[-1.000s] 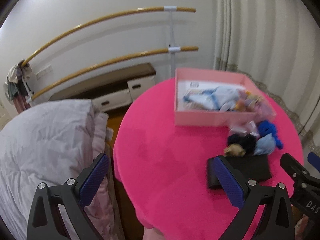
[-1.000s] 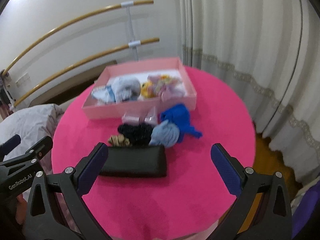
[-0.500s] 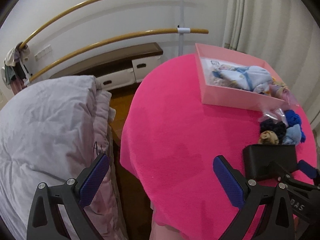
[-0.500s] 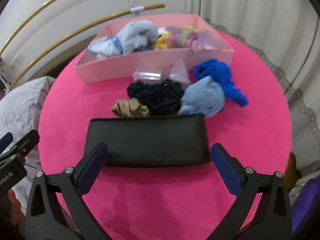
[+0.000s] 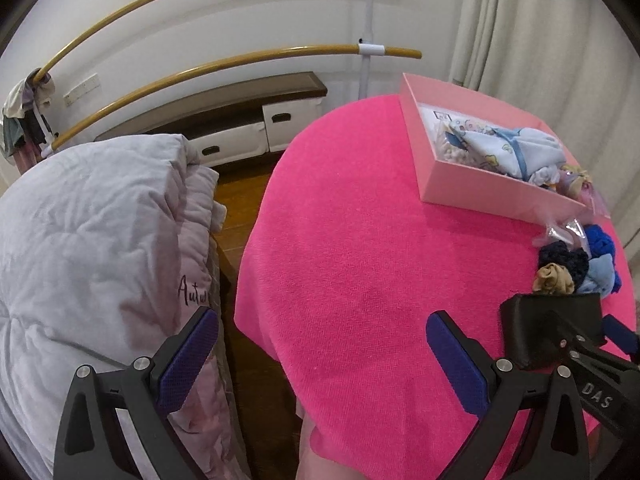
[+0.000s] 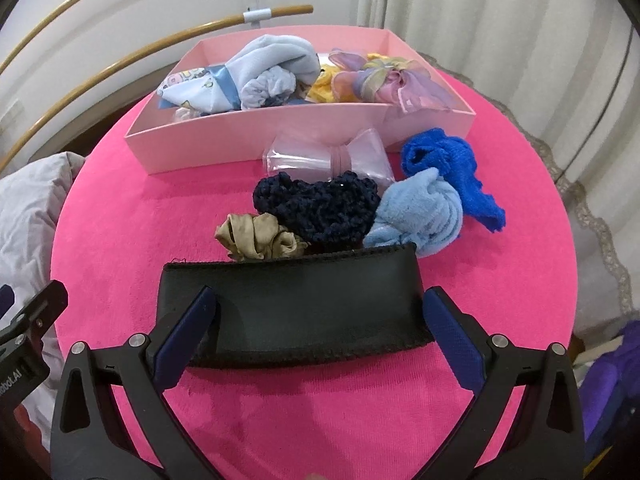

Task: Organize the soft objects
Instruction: 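Move the right gripper down onto the black rectangular pouch, then grasp the black pouch by its edge with the right gripper and lift it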

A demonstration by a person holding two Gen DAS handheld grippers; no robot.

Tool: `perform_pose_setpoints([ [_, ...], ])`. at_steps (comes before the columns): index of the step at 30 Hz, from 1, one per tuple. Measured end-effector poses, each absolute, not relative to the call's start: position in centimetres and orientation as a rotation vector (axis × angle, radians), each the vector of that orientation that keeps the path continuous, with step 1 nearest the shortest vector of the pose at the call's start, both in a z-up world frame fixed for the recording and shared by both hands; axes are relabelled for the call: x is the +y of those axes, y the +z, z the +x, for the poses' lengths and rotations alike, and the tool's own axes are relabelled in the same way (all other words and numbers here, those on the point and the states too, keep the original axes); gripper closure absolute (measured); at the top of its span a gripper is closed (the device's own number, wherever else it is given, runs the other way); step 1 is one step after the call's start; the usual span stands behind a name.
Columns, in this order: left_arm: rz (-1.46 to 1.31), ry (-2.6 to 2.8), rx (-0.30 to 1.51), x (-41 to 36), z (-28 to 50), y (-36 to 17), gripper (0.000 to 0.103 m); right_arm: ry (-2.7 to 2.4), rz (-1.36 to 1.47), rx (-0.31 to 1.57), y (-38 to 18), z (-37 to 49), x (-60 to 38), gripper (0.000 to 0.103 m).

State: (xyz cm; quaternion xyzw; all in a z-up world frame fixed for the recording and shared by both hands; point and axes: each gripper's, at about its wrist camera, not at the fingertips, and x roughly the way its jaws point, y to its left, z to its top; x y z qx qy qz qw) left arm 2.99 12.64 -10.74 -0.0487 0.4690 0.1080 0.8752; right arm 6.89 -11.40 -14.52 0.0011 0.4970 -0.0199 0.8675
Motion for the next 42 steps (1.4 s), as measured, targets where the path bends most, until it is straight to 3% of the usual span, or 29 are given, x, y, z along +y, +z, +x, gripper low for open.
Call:
perform_pose_setpoints([
  [5, -0.098, 0.224, 0.975, 12.7, 3.1, -10.9, 0.0, -0.027, 0.079, 1.066, -14.2, 5.7, -13.7, 0.0],
  [18, -0.1, 0.232, 0.978, 12.8, 2.9, -10.9, 0.0, 0.372, -0.57, 0.915, -13.0, 3.0, -9.3, 0.001],
  [21, -0.11, 0.227, 0.994, 12.6, 2.9, -11.0, 0.0, 0.477, -0.642, 0.962, -14.0, 4.5, -8.7, 0.02],
  [25, -0.092, 0.231, 1.012, 11.9, 2.8, -11.4, 0.0, 0.562, -0.693, 0.953, -14.6, 5.6, -8.4, 0.019],
  [29, -0.09, 0.222, 1.026, 11.3, 2.6, -11.7, 0.0, 0.615, -0.628, 0.975, -14.9, 6.7, -8.3, 0.029],
  [30, -0.084, 0.218, 1.029, 11.2, 2.5, -11.7, 0.0, 0.631, -0.568, 0.994, -14.8, 7.1, -8.6, 0.036],
  [31, -0.077, 0.219, 1.034, 11.0, 2.5, -11.8, 0.0, 0.646, -0.516, 1.011, -14.8, 7.3, -9.0, 0.05],
  [32, -0.073, 0.22, 1.037, 10.9, 2.5, -11.8, 0.0, 0.666, -0.466, 1.021, -14.8, 7.3, -9.3, 0.055],
  [42, -0.03, 0.169, 1.01, 8.4, 1.8, -10.4, 0.0, 0.632, -0.246, 0.958, -12.6, 4.8, -9.9, 0.067],
])
